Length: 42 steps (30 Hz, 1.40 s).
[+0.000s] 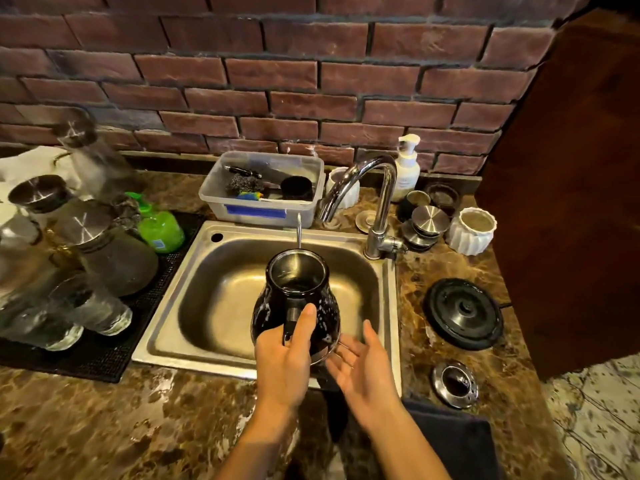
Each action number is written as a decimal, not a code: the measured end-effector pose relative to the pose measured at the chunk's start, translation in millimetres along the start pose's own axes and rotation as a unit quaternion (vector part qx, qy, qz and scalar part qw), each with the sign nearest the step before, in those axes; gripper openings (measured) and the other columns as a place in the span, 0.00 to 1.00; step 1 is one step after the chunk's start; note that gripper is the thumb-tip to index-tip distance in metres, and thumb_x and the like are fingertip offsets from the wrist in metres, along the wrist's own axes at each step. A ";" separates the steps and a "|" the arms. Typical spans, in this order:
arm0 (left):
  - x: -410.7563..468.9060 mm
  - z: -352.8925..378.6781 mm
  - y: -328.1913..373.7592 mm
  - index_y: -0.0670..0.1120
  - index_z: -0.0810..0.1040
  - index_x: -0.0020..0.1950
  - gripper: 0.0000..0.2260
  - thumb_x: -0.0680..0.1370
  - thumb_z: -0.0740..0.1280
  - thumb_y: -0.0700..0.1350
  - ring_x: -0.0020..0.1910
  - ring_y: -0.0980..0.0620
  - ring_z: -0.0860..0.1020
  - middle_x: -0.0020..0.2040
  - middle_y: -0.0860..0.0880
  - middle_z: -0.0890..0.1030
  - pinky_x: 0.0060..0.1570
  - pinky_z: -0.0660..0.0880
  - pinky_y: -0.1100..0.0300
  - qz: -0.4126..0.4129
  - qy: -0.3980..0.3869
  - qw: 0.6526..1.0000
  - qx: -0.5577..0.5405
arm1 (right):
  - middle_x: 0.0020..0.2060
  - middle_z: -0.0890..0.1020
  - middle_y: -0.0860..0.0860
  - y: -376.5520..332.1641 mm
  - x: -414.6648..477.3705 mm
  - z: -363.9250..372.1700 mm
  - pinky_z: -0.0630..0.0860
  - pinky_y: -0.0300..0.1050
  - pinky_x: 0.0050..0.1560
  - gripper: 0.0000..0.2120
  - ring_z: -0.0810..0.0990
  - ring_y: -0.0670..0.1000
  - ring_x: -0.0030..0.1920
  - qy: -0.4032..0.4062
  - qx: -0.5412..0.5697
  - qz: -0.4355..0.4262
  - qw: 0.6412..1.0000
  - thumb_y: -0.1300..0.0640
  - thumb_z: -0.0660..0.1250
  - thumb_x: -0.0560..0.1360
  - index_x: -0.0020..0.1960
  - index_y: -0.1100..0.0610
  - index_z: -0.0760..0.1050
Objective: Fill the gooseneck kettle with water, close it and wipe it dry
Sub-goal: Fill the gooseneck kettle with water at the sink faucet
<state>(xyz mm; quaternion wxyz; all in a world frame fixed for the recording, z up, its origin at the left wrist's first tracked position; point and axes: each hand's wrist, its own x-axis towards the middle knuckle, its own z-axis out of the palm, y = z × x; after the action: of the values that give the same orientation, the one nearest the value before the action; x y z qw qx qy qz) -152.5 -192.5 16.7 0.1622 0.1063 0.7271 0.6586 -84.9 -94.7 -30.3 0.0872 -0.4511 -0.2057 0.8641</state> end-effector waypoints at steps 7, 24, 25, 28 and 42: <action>25.4 6.1 -11.4 0.42 0.75 0.32 0.22 0.80 0.66 0.56 0.30 0.34 0.70 0.27 0.48 0.66 0.29 0.68 0.36 -0.002 -0.044 0.999 0.014 | 0.58 0.84 0.61 5.3 27.4 -2.9 0.72 0.55 0.70 0.27 0.81 0.58 0.62 0.020 0.039 -0.019 0.999 0.40 0.60 0.80 0.63 0.63 0.76; 77.5 3.7 -6.5 0.50 0.75 0.26 0.22 0.77 0.66 0.60 0.27 0.39 0.69 0.22 0.56 0.70 0.29 0.70 0.45 0.021 -0.113 0.993 0.005 | 0.51 0.85 0.53 -43.9 83.0 -2.6 0.80 0.49 0.58 0.16 0.84 0.50 0.51 0.103 -0.235 -0.165 0.952 0.48 0.62 0.82 0.60 0.58 0.80; 78.9 2.6 -5.0 0.52 0.77 0.25 0.22 0.77 0.65 0.59 0.25 0.49 0.69 0.21 0.58 0.71 0.27 0.68 0.52 0.020 -0.119 0.993 0.000 | 0.50 0.85 0.51 -58.8 85.9 1.0 0.81 0.45 0.52 0.16 0.84 0.47 0.48 0.110 -0.273 -0.195 0.936 0.49 0.63 0.81 0.62 0.58 0.79; 81.7 1.2 -0.8 0.54 0.78 0.23 0.23 0.77 0.64 0.58 0.21 0.60 0.72 0.20 0.59 0.73 0.28 0.64 0.63 0.026 -0.145 0.989 -0.004 | 0.67 0.78 0.52 -107.6 98.0 8.1 0.75 0.57 0.66 0.33 0.79 0.53 0.65 0.155 -0.377 -0.257 0.876 0.40 0.67 0.77 0.76 0.55 0.67; 95.9 10.0 3.3 0.50 0.68 0.18 0.28 0.76 0.66 0.58 0.21 0.59 0.67 0.17 0.55 0.67 0.29 0.64 0.67 0.063 -0.133 0.988 0.038 | 0.40 0.86 0.56 -197.4 131.6 -6.5 0.81 0.57 0.52 0.19 0.83 0.59 0.45 0.244 -0.630 -0.275 0.684 0.40 0.64 0.79 0.43 0.54 0.84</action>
<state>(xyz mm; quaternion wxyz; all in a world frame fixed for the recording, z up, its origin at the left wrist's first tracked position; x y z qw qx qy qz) -237.6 -147.6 10.0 0.2120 0.2445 0.7154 0.6193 -162.6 129.0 -45.8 0.0634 -0.5174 -0.7882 0.3273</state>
